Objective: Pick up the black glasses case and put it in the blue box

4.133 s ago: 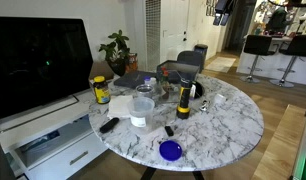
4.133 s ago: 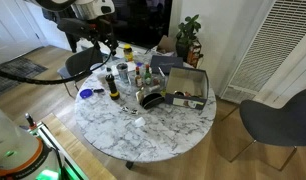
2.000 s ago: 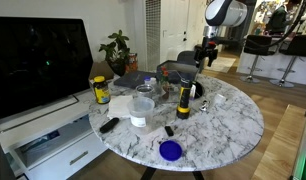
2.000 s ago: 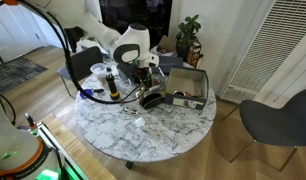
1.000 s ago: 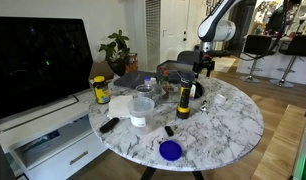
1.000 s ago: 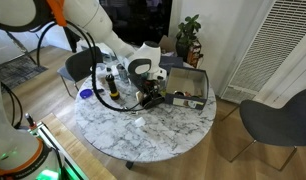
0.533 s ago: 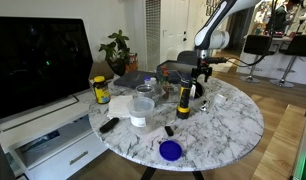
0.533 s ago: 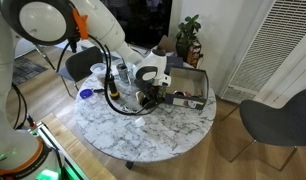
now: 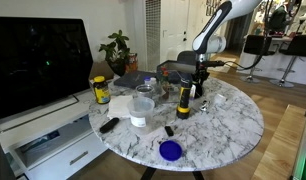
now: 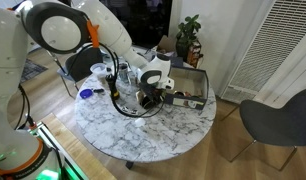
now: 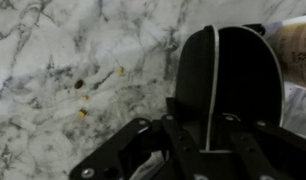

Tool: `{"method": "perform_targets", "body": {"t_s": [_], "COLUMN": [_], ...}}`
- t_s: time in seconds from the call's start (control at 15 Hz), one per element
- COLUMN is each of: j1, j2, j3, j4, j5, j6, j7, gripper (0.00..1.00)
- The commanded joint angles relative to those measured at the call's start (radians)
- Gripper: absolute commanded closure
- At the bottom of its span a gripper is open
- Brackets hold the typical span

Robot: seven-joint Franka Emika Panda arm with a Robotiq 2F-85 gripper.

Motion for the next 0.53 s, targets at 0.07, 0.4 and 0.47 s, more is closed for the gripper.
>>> {"method": "perform_targets", "body": {"t_s": [0.07, 0.4, 0.47], "j1": [-0.006, -0.015, -0.017], "j2": [0.009, -0.037, -0.055], "j3": [-0.006, -0.009, -0.007], "j4": [0.02, -0.024, -0.04], "j5": [-0.001, 0.005, 0.008], "j6": [-0.039, -0.057, -0.058], "j7": [0.033, 0.034, 0.028], "gripper": [1.0, 0.99, 0.99]}}
